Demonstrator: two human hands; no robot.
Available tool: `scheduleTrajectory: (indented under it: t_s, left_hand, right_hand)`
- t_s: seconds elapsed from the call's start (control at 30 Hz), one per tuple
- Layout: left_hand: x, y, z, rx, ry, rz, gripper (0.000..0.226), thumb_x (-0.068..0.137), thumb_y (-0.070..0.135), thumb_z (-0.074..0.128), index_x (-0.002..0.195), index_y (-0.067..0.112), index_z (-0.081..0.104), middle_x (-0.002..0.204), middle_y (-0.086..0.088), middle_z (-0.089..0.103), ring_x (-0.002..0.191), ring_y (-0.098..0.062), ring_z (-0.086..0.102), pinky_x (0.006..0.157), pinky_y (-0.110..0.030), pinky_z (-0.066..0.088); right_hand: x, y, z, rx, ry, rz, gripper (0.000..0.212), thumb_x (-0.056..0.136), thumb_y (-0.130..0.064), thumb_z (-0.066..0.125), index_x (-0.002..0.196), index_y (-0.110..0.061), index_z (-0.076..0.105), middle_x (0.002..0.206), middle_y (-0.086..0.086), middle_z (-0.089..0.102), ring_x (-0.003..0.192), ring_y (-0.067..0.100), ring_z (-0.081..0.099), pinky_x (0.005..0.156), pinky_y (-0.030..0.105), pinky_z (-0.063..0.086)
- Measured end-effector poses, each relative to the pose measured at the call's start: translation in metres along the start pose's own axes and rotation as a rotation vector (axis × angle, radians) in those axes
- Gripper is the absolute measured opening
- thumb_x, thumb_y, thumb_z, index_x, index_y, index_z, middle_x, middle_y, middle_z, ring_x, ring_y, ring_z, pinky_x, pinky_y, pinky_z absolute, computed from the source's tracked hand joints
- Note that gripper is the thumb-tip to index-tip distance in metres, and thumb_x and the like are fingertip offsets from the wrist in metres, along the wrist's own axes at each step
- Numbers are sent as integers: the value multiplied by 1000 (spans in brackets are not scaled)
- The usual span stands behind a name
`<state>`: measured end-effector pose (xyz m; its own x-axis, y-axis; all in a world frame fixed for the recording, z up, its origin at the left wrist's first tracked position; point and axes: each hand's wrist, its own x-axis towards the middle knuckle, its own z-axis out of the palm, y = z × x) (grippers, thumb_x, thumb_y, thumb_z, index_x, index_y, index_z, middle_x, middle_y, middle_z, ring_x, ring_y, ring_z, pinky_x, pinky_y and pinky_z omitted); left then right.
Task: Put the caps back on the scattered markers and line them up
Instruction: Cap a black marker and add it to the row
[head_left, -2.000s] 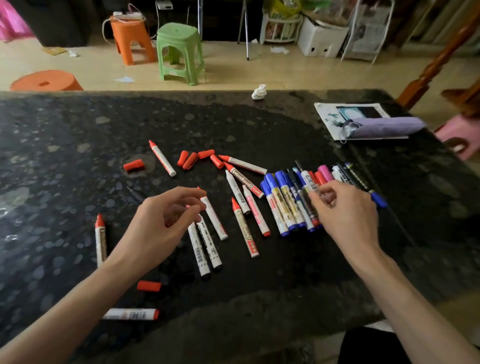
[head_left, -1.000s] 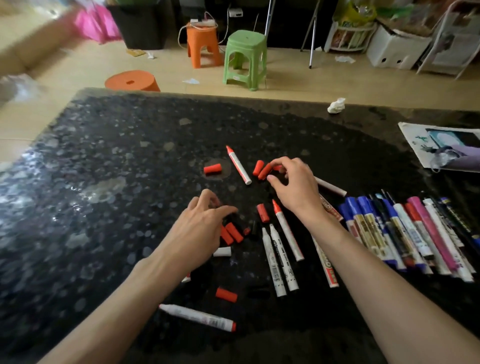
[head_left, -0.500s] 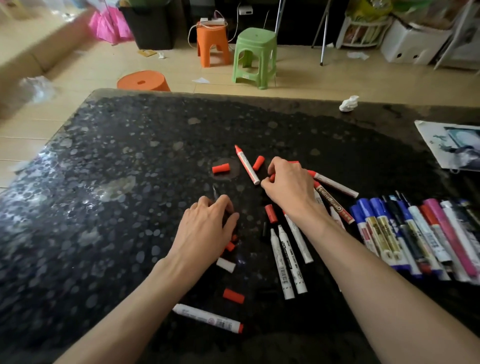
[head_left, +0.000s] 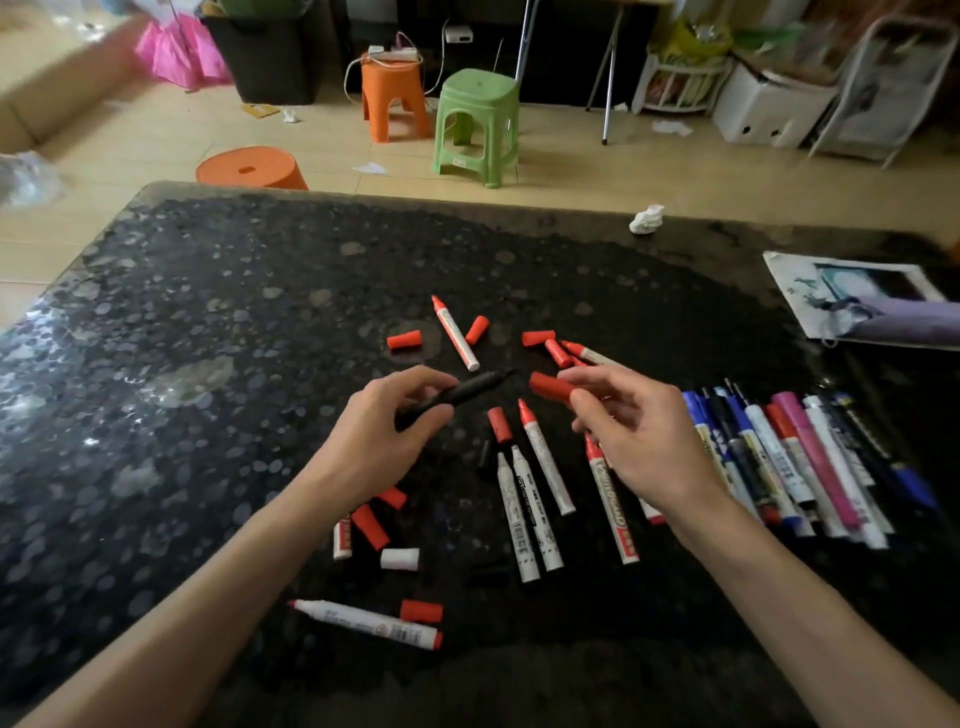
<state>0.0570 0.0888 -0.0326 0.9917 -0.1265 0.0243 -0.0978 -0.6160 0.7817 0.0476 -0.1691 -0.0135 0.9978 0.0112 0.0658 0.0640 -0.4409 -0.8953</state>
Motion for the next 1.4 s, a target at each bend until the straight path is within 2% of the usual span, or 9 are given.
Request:
scheduleTrajectory:
  t_s: [0.47, 0.63, 0.77, 0.93, 1.03, 1.13, 1.2, 1.3, 1.4]
  left_hand:
    - [-1, 2, -2, -10, -53, 116, 29, 97, 18, 69, 120, 36, 72, 96, 11, 66, 91, -7, 64, 81, -23, 47]
    - [-3, 5, 0, -9, -60, 142, 30, 96, 19, 71, 118, 39, 73, 92, 12, 64, 87, -10, 63, 78, -25, 48]
    - [-6, 9, -1, -23, -107, 184, 29, 96, 18, 70, 118, 36, 75, 98, 12, 67, 93, -11, 65, 86, -34, 51]
    - [-10, 14, 0, -42, -120, 238, 30, 96, 16, 70, 122, 30, 75, 102, 11, 70, 97, -11, 68, 90, -30, 52]
    - [-11, 11, 2, -44, -146, 225, 30, 98, 14, 68, 123, 28, 74, 97, 12, 73, 88, -12, 69, 80, -26, 52]
    - [-15, 14, 2, -44, -205, 204, 32, 99, 12, 65, 126, 28, 73, 92, 18, 76, 81, 1, 68, 73, -11, 45]
    - [-17, 16, 0, -44, -230, 204, 32, 100, 10, 64, 126, 25, 73, 92, 18, 76, 86, 7, 68, 76, -7, 45]
    - [-17, 19, -6, -52, -264, 197, 31, 101, 12, 62, 127, 25, 72, 97, 17, 77, 97, 1, 70, 83, -11, 49]
    - [-18, 22, -4, -26, -299, 197, 26, 101, 15, 62, 119, 31, 71, 93, 19, 74, 93, -3, 69, 79, -14, 50]
  right_hand:
    - [-11, 4, -11, -35, 33, -96, 23, 105, -18, 59, 121, -27, 73, 108, -13, 74, 87, 12, 72, 79, 22, 57]
    - [-15, 3, -1, -2, -25, -102, 21, 103, -18, 62, 120, -23, 74, 87, -16, 72, 82, 10, 72, 74, 14, 51]
    - [-20, -1, 2, 45, -77, -77, 19, 97, -21, 71, 115, -26, 76, 91, -9, 77, 86, 9, 76, 80, 22, 59]
    - [-23, -1, -1, 40, -65, -102, 20, 95, -20, 73, 113, -29, 77, 92, -10, 78, 85, 11, 77, 80, 28, 62]
    - [-26, 1, 2, 35, -49, -118, 20, 94, -18, 75, 113, -25, 78, 87, -10, 78, 81, 12, 77, 81, 30, 62]
    - [-29, 3, 4, 4, -62, -126, 21, 94, -16, 75, 112, -27, 78, 82, -11, 77, 79, 11, 76, 82, 30, 62]
    - [-28, 4, 3, 4, -83, -122, 23, 94, -14, 75, 111, -29, 77, 83, -11, 77, 79, 11, 76, 82, 31, 63]
    - [-26, 2, 0, 23, -133, -105, 22, 94, -13, 74, 110, -27, 77, 87, -10, 77, 81, 12, 76, 83, 34, 63]
    - [-25, -2, -4, 28, -173, -90, 18, 93, -16, 77, 108, -25, 77, 92, -9, 78, 85, 12, 77, 83, 36, 64]
